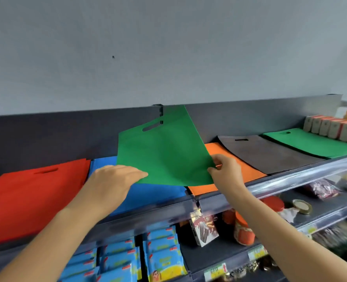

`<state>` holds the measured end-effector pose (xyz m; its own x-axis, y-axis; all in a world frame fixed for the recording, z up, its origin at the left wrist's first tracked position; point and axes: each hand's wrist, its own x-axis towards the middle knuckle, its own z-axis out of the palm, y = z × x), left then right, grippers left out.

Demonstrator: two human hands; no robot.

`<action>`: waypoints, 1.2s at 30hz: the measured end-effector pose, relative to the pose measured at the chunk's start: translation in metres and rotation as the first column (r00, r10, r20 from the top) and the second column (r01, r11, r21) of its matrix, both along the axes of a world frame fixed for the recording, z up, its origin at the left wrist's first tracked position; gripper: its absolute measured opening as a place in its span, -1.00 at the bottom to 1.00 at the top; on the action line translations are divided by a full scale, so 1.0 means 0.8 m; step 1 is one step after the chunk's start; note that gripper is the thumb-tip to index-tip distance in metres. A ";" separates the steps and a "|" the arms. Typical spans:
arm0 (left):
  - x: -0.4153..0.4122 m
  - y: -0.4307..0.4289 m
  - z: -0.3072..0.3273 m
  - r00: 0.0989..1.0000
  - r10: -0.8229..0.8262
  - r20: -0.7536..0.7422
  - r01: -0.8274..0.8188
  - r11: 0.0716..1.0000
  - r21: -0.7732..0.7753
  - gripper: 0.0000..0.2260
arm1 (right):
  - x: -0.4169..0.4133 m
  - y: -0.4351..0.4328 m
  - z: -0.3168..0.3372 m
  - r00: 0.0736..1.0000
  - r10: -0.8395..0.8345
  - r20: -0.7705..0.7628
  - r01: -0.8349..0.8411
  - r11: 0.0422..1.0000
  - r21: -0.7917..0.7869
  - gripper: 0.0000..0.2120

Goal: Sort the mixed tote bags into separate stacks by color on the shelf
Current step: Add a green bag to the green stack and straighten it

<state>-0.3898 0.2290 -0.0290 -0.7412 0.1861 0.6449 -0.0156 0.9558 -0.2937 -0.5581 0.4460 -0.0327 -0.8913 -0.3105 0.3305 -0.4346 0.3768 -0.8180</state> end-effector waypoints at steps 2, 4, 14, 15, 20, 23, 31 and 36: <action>-0.039 0.028 0.003 0.999 -0.044 0.018 0.044 0.999 0.013 -0.53 | -0.029 0.032 0.000 0.999 -0.045 -0.002 0.045 0.999 -0.007 -0.69; -0.076 0.053 0.006 0.995 -0.097 0.027 0.096 0.995 0.010 -0.47 | -0.059 0.059 -0.003 0.995 -0.098 0.001 0.098 0.995 -0.012 -0.67; -0.275 0.129 0.034 0.937 -0.241 0.252 0.256 0.966 -0.029 -0.46 | -0.219 0.145 0.001 0.948 -0.318 0.000 0.317 0.945 -0.078 -0.67; -0.296 0.137 0.036 0.927 -0.257 0.274 0.273 0.962 -0.024 -0.46 | -0.236 0.154 0.003 0.941 -0.339 0.002 0.338 0.938 -0.074 -0.67; -0.392 0.185 0.040 0.863 -0.287 0.416 0.321 0.947 -0.013 -0.42 | -0.314 0.202 0.007 0.908 -0.417 0.024 0.418 0.904 -0.088 -0.65; -0.439 0.218 0.035 0.823 -0.293 0.486 0.355 0.934 -0.038 -0.43 | -0.354 0.233 0.000 0.888 -0.458 0.040 0.460 0.884 -0.086 -0.64; -0.549 0.320 0.026 0.798 -0.288 0.529 0.346 0.938 -0.011 -0.46 | -0.481 0.332 -0.008 0.870 -0.491 0.028 0.492 0.868 -0.065 -0.61; -0.623 0.401 0.016 0.784 -0.284 0.553 0.293 0.953 0.074 -0.44 | -0.576 0.401 -0.008 0.884 -0.466 0.012 0.467 0.884 -0.024 -0.59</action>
